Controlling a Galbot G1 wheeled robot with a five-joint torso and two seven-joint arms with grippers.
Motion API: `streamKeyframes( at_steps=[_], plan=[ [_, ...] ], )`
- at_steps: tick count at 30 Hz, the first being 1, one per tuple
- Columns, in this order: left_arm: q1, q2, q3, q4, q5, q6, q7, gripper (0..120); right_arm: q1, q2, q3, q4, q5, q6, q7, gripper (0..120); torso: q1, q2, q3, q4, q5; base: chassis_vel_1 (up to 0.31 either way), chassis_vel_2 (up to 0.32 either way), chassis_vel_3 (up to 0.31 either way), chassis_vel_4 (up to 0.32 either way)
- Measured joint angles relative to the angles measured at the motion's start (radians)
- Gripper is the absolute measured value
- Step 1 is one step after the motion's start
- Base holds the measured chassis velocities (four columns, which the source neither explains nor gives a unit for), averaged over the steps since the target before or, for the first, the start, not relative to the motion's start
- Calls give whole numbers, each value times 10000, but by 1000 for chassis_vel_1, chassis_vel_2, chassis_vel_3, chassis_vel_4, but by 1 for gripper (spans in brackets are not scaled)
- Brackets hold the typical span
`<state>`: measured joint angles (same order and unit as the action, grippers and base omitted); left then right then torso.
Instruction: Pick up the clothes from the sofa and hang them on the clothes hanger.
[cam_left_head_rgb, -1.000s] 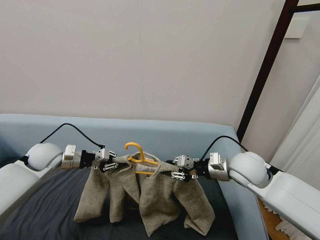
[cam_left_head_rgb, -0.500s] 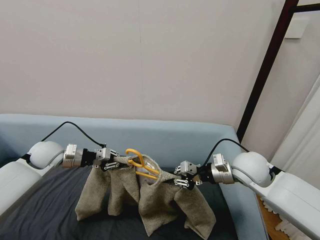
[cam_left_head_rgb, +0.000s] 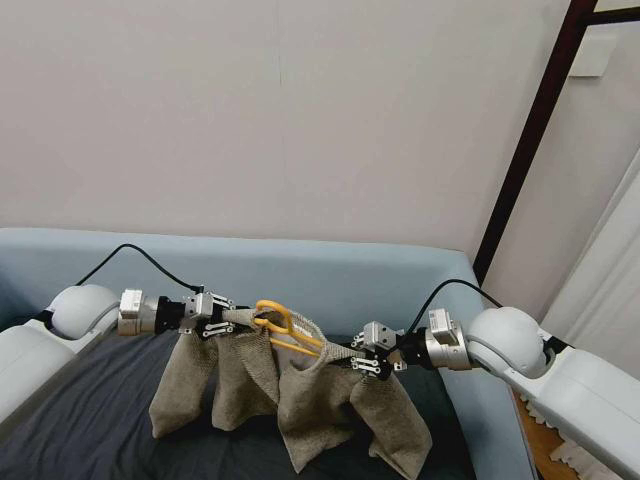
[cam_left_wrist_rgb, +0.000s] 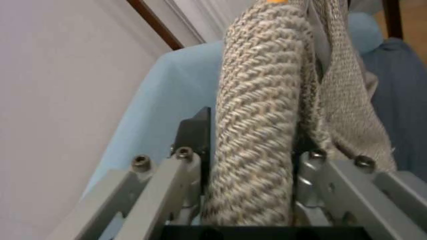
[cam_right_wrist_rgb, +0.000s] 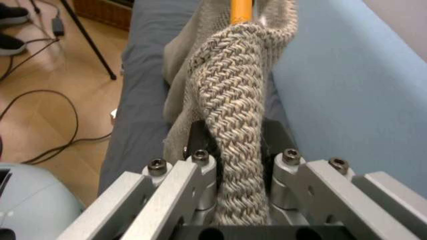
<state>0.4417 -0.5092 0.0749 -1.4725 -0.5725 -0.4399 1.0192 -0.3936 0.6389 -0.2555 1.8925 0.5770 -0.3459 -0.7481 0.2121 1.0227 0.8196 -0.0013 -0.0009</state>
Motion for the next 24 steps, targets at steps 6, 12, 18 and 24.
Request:
streamKeyframes(
  at_steps=[6, 12, 18, 24],
  plan=[
    [406, 431, -487, 49, -498, -251, -288, 54, -192, -399, 184, 354, 1108, -710, 1041, 10, 0, 0, 0, 1, 2, 0, 0, 0, 0],
    [1070, 984, -1197, -317, -1568, -234, -674, 77, -478, -774, 436, 890, 2917, -1119, 2232, 10, -1, 0, -1, 0, 0, 0, 0, 0, 0],
    [2490, 1459, -1997, -1222, -3442, -115, -2096, 97, -1035, -1092, 1165, 1447, 4630, -1146, 3269, 10, -1, 1, -2, 0, 8, 0, 0, 0, 0],
    [4385, 894, -2423, -2328, -3081, 272, -5215, 100, -1826, -1325, 2018, 2142, 5552, -743, 4448, 9, -1, 1, -1, -2, 1, 0, 0, 0, 0]
  ],
)
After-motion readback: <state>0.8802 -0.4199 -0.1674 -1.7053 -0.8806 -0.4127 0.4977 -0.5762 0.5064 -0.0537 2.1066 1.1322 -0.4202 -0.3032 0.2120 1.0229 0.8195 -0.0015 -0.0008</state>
